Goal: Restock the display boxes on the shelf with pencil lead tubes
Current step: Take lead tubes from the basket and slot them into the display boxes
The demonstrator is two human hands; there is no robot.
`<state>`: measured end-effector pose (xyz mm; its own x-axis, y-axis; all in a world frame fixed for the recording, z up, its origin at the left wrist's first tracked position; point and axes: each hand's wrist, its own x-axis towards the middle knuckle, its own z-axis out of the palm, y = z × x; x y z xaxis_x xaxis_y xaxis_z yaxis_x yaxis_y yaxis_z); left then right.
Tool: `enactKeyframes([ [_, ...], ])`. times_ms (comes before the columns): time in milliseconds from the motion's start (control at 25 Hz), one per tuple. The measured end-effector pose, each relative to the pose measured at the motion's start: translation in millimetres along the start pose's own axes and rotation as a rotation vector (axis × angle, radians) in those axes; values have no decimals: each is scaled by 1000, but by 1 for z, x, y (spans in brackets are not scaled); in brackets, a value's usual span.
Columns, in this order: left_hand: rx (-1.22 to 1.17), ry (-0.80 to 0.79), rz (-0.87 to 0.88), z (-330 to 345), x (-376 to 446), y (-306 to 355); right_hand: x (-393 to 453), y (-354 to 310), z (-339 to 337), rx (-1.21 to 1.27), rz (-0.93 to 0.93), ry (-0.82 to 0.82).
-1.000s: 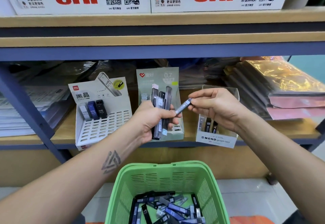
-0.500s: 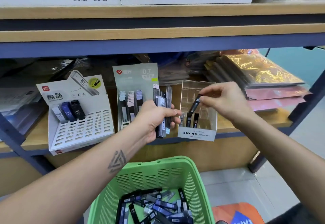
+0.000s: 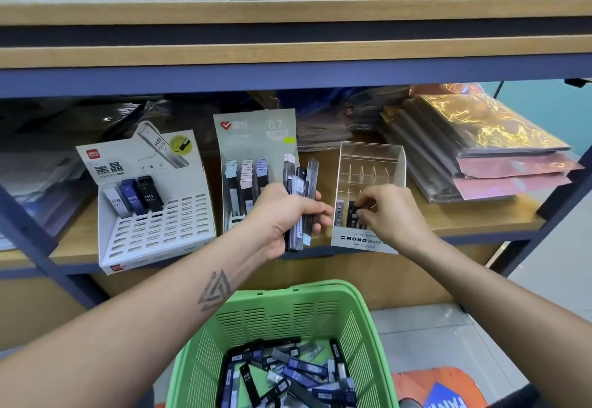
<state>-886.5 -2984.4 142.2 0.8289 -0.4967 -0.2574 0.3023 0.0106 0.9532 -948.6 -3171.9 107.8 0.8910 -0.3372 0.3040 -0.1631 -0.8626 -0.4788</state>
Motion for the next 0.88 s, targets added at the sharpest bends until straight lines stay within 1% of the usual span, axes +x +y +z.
enactKeyframes([
  [240,13,-26,-14,1,-2,-2,-1,0,5,-26,-9,8],
  [400,-14,-67,-49,0,-3,-2,2,-5,-3,-39,16,54],
  [440,-25,-86,-62,0,-4,-2,4,-9,-7,56,31,56],
  [480,-35,-107,-75,0,-5,-1,6,-16,-10,246,71,30],
  [560,-42,-154,-95,1,-8,-1,8,-31,-14,702,178,-98],
  [600,-36,-172,-101,1,-8,-1,9,-37,-14,837,201,-155],
  [680,-29,-198,-121,1,-11,-1,10,-46,-10,947,230,-202],
  [760,-58,-217,-151,-1,-13,1,12,-51,-9,1028,293,-195],
  [880,-115,-197,-180,-9,-14,4,17,-54,-11,1129,385,-171],
])
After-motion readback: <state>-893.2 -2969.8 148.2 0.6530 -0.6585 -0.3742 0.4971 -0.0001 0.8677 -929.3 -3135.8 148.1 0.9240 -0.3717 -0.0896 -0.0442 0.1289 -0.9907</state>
